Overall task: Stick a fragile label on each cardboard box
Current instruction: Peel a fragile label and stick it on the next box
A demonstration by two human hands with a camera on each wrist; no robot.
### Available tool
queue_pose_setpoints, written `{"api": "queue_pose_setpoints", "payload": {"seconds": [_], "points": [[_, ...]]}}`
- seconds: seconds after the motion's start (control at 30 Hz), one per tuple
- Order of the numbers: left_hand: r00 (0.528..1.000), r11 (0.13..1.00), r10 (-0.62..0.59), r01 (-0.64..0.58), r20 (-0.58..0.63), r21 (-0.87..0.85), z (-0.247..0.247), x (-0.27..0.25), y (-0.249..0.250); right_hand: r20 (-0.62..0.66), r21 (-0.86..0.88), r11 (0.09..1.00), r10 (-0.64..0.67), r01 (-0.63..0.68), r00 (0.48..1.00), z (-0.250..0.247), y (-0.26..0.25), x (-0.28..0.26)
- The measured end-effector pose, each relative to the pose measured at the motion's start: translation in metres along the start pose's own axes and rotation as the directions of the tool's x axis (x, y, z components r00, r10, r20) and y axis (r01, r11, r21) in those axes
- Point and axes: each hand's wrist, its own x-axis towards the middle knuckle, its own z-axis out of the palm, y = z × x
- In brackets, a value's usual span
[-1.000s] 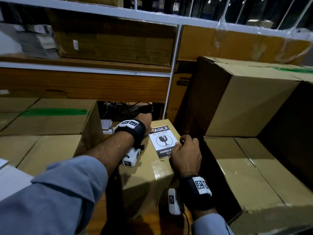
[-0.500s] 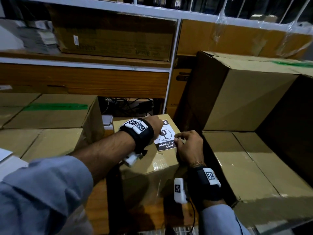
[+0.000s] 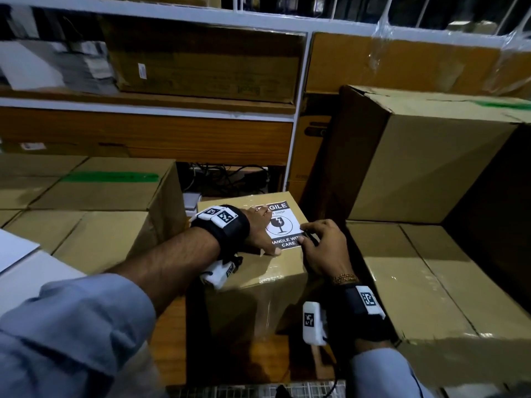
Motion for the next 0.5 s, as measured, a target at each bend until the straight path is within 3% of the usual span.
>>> {"api": "queue_pose_setpoints", "payload": {"seconds": [0.2,0.5], "points": [[0.999,0.998,-0.012,0.014,0.043,-0.062,-0.005,-0.012,-0.004,-0.062,-0.054,0.998,-0.04,0.036,0.997,0.01,-0.001,-0.01],[0.996,0.99,-0.085,0.088,0.035,-0.114,0.001,-0.008,-0.007,0.077,-0.133,0.989,-0.062,0.071,0.995,0.012,0.002,-0.013]]}}
